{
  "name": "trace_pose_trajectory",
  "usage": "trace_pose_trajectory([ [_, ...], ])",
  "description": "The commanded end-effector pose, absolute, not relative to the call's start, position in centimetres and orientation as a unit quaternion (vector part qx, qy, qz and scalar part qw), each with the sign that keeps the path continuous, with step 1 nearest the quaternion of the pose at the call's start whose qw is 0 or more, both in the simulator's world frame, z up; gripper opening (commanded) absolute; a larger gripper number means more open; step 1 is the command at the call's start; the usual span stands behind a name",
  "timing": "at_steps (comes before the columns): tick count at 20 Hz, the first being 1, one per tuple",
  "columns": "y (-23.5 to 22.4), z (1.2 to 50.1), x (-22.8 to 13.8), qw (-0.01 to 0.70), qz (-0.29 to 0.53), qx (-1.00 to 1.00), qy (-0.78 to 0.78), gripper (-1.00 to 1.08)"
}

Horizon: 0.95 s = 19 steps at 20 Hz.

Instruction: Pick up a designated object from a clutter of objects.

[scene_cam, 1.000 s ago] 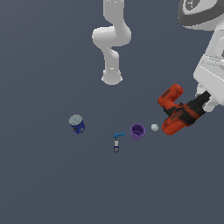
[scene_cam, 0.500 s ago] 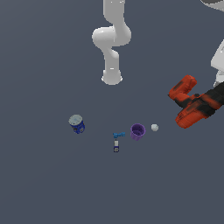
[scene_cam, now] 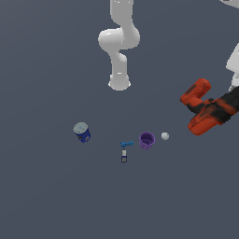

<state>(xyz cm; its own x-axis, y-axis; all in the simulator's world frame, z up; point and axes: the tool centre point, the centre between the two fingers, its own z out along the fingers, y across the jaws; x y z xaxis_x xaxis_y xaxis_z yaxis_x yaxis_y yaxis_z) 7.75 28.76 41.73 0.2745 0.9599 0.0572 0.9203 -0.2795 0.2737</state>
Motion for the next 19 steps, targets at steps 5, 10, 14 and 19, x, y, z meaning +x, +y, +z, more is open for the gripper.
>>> trace_pose_trajectory([
  [5,28.1,45.4,6.9,0.095,0.111,0.792,0.593,-1.0],
  [10,27.3,49.0,5.9,0.094,0.111,0.792,0.593,-1.0],
  [14,27.0,50.7,5.5,0.094,0.111,0.792,0.593,-1.0],
  [19,26.9,51.3,5.4,0.095,0.111,0.792,0.592,-1.0],
])
